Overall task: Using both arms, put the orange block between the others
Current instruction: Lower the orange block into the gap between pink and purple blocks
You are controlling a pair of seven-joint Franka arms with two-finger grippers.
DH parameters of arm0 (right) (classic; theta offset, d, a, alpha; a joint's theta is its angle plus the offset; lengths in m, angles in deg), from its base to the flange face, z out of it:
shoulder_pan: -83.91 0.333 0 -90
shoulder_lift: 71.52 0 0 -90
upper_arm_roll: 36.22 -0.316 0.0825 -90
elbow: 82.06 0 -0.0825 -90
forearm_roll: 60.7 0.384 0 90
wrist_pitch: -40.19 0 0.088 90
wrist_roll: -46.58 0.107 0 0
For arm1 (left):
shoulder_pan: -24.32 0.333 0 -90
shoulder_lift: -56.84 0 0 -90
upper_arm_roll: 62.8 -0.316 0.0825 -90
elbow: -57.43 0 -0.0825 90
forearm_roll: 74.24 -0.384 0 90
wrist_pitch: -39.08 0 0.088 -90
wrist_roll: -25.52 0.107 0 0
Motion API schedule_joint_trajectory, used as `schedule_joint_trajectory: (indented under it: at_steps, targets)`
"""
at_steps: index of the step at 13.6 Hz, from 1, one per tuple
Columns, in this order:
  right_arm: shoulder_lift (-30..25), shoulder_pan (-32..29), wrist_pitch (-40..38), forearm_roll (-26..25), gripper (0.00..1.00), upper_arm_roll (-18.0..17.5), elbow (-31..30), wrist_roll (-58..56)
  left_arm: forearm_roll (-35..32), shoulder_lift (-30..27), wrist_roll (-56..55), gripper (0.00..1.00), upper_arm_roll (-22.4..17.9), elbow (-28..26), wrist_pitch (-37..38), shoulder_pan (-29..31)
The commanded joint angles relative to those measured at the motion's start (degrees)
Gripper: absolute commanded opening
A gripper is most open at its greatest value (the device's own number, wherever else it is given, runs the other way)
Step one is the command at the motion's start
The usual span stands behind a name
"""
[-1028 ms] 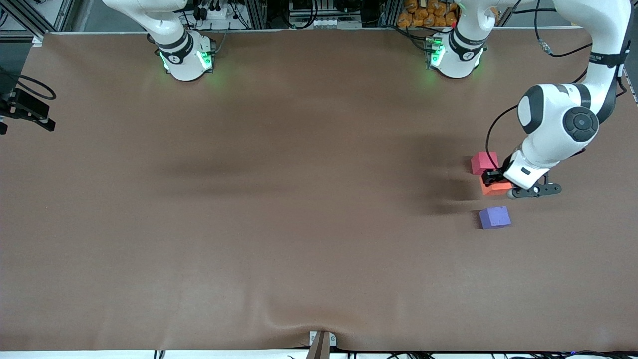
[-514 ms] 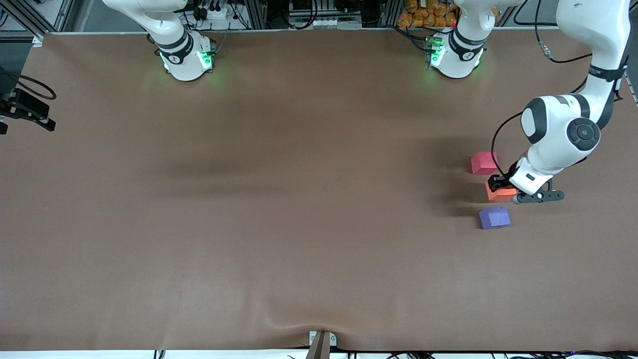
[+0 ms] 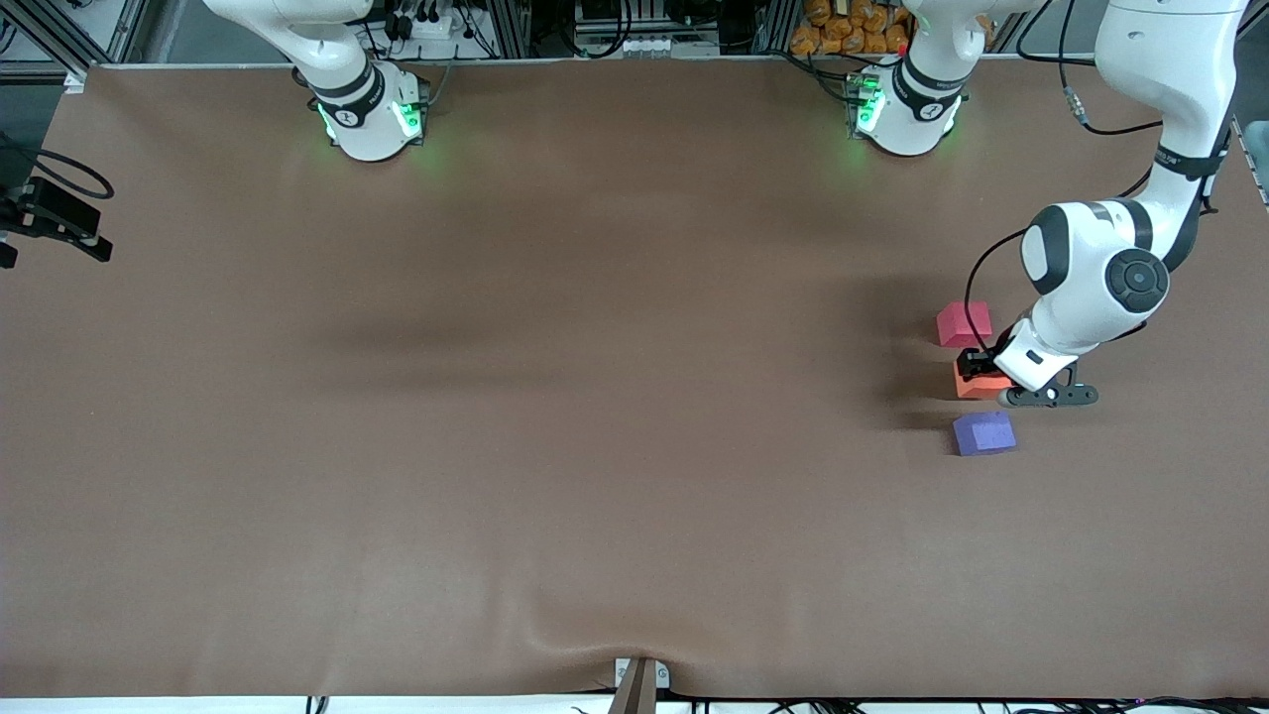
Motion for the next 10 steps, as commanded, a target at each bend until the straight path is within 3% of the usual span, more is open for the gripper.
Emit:
schedule_joint_trajectory:
  at_steps: [1,6,8,9,10]
  targets:
    - [0.83,0.28,-0.53,-0.53,1.0,0.0,1.47,0.34,-1.03,0.45,0.64,0.25,0.14,-0.41,-1.72,0.38]
    - [0.92,0.28,-0.53,-0.53,1.0,0.0,1.47,0.34,-0.94,2.74,0.56,0.26,0.14,-0.5,-4.63,0.3]
    - [0.92,0.28,-0.53,-0.53,1.0,0.0,1.47,0.34,-0.94,3.0,0.55,0.34,0.14,-0.5,-4.63,0.29]
    - [0.92,0.28,-0.53,-0.53,1.0,0.0,1.47,0.34,-0.76,3.35,0.55,0.51,0.23,-0.33,-4.63,0.29]
    - [0.92,0.28,-0.53,-0.53,1.0,0.0,1.47,0.34,-0.68,3.52,0.38,0.89,0.23,-0.24,-4.63,0.21]
